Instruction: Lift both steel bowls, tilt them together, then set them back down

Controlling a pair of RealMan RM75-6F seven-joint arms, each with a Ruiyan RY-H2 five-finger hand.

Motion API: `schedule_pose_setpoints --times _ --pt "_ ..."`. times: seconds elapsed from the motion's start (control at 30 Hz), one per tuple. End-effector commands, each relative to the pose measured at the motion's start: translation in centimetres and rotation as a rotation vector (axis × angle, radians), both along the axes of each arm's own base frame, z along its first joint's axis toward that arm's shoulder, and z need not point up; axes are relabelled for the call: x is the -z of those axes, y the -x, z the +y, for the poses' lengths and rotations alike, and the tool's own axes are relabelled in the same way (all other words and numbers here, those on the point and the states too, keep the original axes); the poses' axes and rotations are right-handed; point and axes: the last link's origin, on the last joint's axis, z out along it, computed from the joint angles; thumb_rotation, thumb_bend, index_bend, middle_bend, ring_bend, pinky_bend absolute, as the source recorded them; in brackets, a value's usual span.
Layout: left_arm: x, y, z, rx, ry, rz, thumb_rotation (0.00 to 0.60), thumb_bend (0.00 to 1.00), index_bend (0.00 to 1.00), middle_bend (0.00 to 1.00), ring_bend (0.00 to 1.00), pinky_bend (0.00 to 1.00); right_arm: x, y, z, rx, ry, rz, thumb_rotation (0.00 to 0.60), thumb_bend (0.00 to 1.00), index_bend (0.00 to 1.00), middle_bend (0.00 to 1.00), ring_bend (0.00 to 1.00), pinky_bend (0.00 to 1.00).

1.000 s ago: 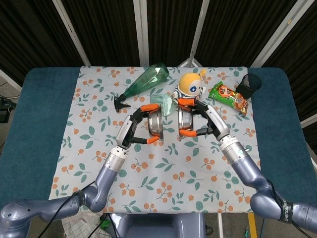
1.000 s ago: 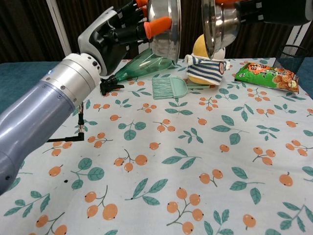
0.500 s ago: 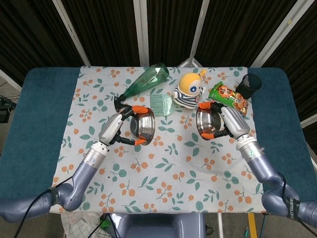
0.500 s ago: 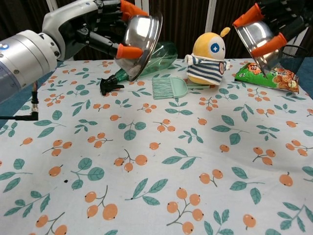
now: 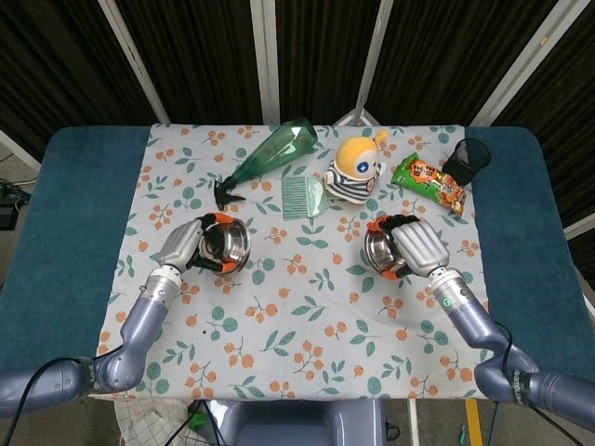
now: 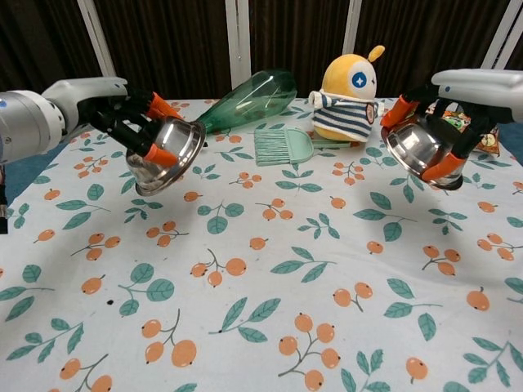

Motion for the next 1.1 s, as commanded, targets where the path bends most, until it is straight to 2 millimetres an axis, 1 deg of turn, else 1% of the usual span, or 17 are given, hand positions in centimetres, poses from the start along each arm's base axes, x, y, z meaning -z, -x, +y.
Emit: schedule_pose_setpoints --times 0.03,0.23,0.43,0.57,0.67,0.73,0.8,0.9,0.93,1.0,1.1 --pt "1.2 -0.4 0.5 -0.008 0.028 0.002 0.600 0.07 0.46 0.33 0.19 0.34 1.0 0.3 -0.3 -0.017 0.016 0.046 0.600 0.05 0.46 0.33 0.47 0.52" --pt "3.4 -1.3 0.7 -0.003 0.062 0.002 0.600 0.07 0.45 0.33 0.19 0.33 1.9 1.3 -0.9 -0.028 0.045 0.107 0.600 0.05 0.46 0.33 0.47 0.52" --pt "5.3 -2.0 0.6 0.011 0.077 0.019 0.600 0.07 0.42 0.28 0.18 0.31 2.5 2.2 -0.7 -0.008 0.025 0.126 0.600 0.05 0.46 0.33 0.46 0.52" --pt "5.9 -2.2 0.5 0.009 0.073 0.024 0.600 0.06 0.40 0.25 0.15 0.24 2.8 2.5 -0.6 0.008 0.018 0.130 0.600 0.05 0.46 0.33 0.42 0.52" --pt "5.9 -2.4 0.6 0.004 0.041 0.055 0.600 0.06 0.40 0.24 0.15 0.24 3.1 2.3 -0.4 0.001 0.030 0.123 0.600 0.05 0.46 0.33 0.40 0.52" --pt "5.7 -2.5 0.8 0.007 0.008 0.082 0.600 0.05 0.40 0.23 0.14 0.24 3.2 2.2 -0.3 -0.005 0.042 0.109 0.600 0.05 0.45 0.32 0.37 0.50" --pt "5.6 -2.6 0.8 0.009 -0.014 0.103 0.600 0.05 0.39 0.20 0.12 0.22 3.4 2.2 -0.2 0.006 0.040 0.089 0.600 0.05 0.41 0.28 0.32 0.46" --pt "5.4 -2.7 0.6 0.006 0.006 0.106 0.600 0.03 0.33 0.10 0.03 0.11 3.6 2.1 -0.1 0.044 0.020 0.065 0.600 0.05 0.30 0.17 0.22 0.37" --pt "5.4 -2.7 0.6 0.009 0.019 0.112 0.600 0.02 0.31 0.08 0.01 0.08 3.6 2.1 -0.1 0.054 0.013 0.061 0.600 0.05 0.28 0.14 0.20 0.34" --pt "5.4 -2.7 0.4 0.016 0.047 0.124 0.600 0.01 0.27 0.02 0.00 0.02 3.7 2.1 0.0 0.073 -0.003 0.062 0.600 0.04 0.25 0.10 0.17 0.32" --pt "5.5 -2.7 0.3 0.026 0.080 0.127 0.600 0.00 0.22 0.00 0.00 0.00 3.7 2.3 0.1 0.092 -0.026 0.082 0.600 0.01 0.22 0.06 0.15 0.29"
